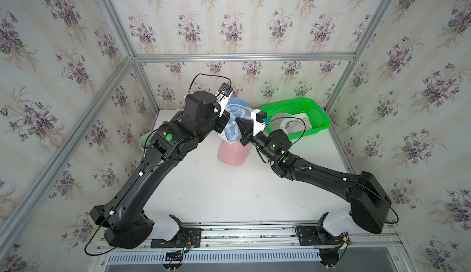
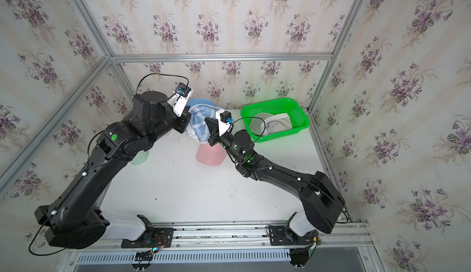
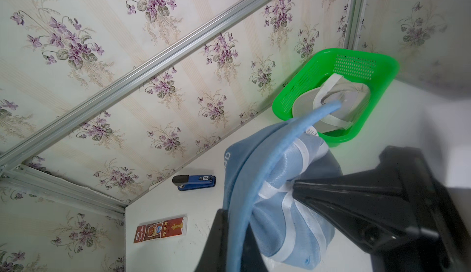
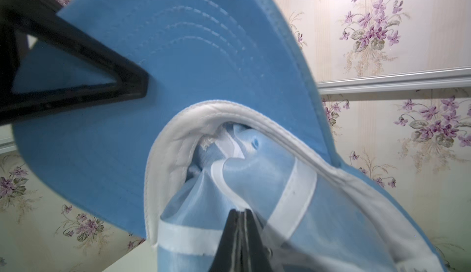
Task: Turn the baseball cap inside out
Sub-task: Turn over the baseball cap.
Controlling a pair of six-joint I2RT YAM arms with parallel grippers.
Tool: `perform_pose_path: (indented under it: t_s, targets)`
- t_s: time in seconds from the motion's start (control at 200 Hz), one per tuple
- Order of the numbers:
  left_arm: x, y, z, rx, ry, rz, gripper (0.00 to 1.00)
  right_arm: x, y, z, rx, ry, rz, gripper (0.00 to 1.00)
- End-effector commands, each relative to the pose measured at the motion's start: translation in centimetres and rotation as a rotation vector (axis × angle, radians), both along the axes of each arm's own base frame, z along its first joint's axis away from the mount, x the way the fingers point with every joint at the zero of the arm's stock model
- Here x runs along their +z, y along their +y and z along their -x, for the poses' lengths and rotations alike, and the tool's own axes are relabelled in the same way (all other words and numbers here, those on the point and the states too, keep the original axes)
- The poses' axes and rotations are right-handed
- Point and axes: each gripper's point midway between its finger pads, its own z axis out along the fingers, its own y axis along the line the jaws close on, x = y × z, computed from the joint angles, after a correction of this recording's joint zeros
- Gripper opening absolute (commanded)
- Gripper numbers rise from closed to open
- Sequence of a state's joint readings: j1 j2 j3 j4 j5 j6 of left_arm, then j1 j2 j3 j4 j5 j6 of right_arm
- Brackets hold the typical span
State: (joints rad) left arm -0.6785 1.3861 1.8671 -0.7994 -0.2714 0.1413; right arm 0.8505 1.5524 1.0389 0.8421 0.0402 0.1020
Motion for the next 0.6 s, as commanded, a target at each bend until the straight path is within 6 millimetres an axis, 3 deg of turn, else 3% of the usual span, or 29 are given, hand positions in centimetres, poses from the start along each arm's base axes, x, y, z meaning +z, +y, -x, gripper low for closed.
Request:
perform_pose_path:
  t_s: [0.0, 0.15, 0.29, 0.594]
  targets:
    - [0.3, -0.9, 0.9, -0.051, 0.024, 0.071, 0.0, 1.6, 1.1, -0.6, 0.003, -0.067, -0.038, 0.0]
    - [0.7, -2.2, 2.0, -0.124, 0.056, 0.155, 0.0, -0.1, 3.8, -2.7, 0.019, -0.039, -0.008, 0.0]
    - [1.3, -2.6, 2.9, -0.154, 0.081, 0.231, 0.0, -1.5, 4.9, -4.6, -0.023, -0.053, -0.011, 0.0]
    - [1.2, -1.7, 3.1, -0.078, 0.109, 0.333, 0.0, 0.0, 6.4, -6.6, -0.048, -0.109, -0.132, 0.0]
